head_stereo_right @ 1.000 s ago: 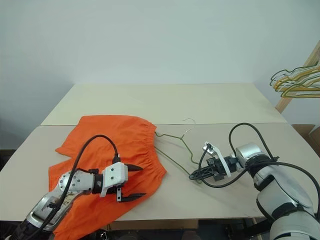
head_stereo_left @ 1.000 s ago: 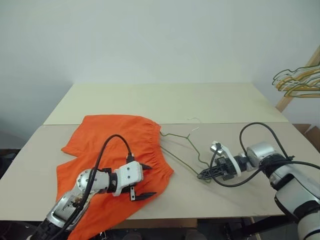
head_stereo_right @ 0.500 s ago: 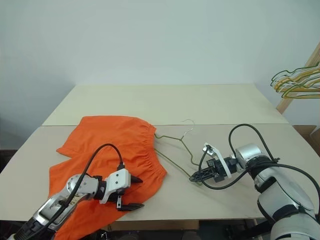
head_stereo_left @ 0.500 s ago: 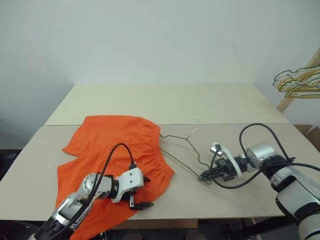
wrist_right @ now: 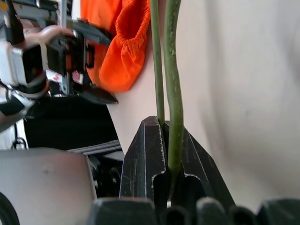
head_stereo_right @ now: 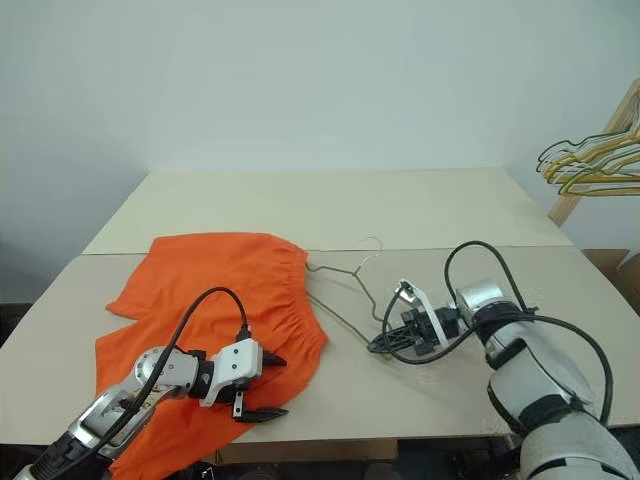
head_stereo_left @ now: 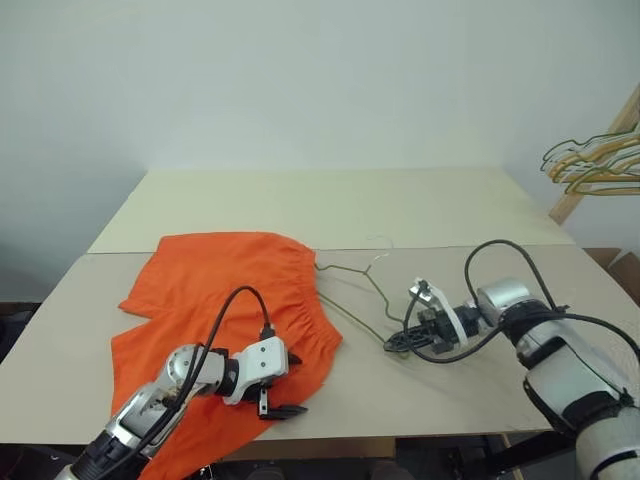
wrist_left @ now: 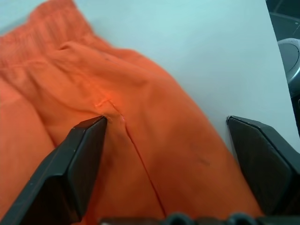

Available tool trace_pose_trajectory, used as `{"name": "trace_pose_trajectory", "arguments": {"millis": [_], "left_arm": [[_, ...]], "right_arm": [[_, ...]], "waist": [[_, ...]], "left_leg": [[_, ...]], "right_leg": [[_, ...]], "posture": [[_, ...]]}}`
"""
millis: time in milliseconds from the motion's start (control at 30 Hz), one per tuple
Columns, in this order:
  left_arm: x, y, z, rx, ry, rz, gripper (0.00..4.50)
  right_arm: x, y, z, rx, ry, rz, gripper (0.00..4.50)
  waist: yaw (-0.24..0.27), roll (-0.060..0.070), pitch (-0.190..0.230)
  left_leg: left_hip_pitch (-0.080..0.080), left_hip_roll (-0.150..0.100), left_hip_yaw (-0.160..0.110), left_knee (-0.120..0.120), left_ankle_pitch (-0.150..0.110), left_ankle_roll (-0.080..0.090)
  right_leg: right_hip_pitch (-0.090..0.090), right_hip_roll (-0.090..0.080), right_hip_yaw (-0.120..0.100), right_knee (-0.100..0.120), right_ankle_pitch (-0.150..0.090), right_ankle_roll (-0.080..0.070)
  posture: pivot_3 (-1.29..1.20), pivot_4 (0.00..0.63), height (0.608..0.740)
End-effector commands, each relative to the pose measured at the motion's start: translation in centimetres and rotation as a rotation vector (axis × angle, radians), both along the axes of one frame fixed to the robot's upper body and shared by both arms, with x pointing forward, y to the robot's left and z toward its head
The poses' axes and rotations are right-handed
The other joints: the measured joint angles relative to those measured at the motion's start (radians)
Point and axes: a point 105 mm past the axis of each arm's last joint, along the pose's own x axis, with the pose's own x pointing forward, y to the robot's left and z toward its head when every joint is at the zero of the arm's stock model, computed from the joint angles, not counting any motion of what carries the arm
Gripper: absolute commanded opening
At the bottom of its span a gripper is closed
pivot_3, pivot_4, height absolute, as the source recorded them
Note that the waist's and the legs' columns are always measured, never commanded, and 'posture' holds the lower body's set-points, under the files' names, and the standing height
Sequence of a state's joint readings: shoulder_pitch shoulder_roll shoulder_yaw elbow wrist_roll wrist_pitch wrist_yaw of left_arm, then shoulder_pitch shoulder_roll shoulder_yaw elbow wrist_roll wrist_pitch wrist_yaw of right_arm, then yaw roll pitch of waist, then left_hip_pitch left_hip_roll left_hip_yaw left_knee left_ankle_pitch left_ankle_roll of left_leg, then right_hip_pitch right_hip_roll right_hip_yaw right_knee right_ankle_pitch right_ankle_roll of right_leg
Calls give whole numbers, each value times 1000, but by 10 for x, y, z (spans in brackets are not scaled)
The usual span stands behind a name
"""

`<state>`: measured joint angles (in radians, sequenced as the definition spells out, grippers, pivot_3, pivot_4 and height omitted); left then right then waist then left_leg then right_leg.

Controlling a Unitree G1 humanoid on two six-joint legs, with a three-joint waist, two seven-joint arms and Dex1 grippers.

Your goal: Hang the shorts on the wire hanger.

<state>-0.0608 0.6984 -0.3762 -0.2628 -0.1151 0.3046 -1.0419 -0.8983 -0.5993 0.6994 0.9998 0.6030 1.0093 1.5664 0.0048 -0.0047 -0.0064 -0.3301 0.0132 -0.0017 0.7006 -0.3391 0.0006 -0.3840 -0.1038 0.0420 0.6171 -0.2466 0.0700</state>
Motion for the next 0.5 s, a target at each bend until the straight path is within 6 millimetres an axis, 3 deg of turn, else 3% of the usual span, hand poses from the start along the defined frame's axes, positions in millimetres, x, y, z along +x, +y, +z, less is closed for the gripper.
{"name": "trace_pose_trajectory", "arguments": {"millis": [33,400,500], "left_arm": [[-11,-1,-15,44,52,-29,4467],[-14,-2,-15,40,51,-41,4467],[-12,-3,-14,40,42,-39,4467]], "right_arm": [[13,7,21,93,-61,-11,0],[25,4,30,121,-114,-71,0],[19,3,18,50,-125,-10,0]], "waist": [[1,0,0],[6,6,0],[6,6,0]], "left_leg": [[0,0,0,0,0,0],[-1,0,0,-2,0,-1],[-1,0,0,-2,0,-1]], "right_leg": [[0,0,0,0,0,0],[-1,0,0,0,0,0],[-1,0,0,0,0,0]], "posture": [[69,0,740],[75,0,740],[76,0,740]]}}
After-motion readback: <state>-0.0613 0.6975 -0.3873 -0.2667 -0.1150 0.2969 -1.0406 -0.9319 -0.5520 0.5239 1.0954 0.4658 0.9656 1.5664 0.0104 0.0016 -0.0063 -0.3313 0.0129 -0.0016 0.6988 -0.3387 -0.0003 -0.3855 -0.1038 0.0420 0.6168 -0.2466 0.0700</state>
